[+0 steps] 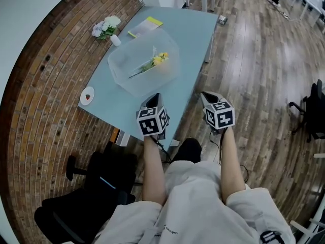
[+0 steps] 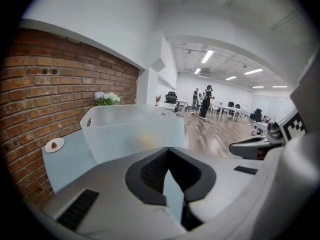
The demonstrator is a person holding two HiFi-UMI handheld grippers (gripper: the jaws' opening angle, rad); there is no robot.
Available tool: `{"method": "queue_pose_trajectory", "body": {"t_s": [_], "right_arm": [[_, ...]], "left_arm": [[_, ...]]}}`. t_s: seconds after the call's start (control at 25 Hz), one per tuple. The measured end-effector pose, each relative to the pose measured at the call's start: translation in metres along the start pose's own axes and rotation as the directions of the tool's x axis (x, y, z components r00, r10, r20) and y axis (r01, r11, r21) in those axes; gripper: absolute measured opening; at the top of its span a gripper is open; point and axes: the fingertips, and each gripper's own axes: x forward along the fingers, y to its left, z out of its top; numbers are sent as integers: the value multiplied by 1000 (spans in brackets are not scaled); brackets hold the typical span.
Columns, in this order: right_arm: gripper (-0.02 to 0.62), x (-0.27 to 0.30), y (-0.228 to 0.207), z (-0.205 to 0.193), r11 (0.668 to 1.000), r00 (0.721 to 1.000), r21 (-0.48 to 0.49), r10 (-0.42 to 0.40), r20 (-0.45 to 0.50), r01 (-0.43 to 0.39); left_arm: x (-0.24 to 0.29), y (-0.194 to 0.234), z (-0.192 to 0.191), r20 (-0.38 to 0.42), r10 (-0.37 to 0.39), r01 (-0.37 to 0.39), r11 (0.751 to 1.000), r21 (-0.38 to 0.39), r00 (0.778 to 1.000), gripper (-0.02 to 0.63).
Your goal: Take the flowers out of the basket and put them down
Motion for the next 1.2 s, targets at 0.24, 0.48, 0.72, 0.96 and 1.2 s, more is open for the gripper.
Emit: {"method": "queue_pose_trajectory", "body": {"t_s": [0.24,0.48,0.72,0.96,1.2], "right_arm": [[17,8,-13,2,1000,1000,-12,-2,-8,2],[17,19,-25,21,997,1000,-76,13,4,-12],[17,29,-49,21,991,998,-125,38,-42,-43],[17,64,-56,57,987,995,-139,74,-64,-83],[17,119,-32,115,957,981,-221,176,-77,-189]], "left_arm": [[16,1,6,-4,6,-6,1000,0,1000,20],[53,-11,27,7,-33,33,999,-6,999,20],[89,-28,38,2,-52,52,999,-13,999,20],[112,-15,69,9,-26,26,1000,-1,1000,20],[113,50,102,47,111,-108,992,-69,993,20]]}}
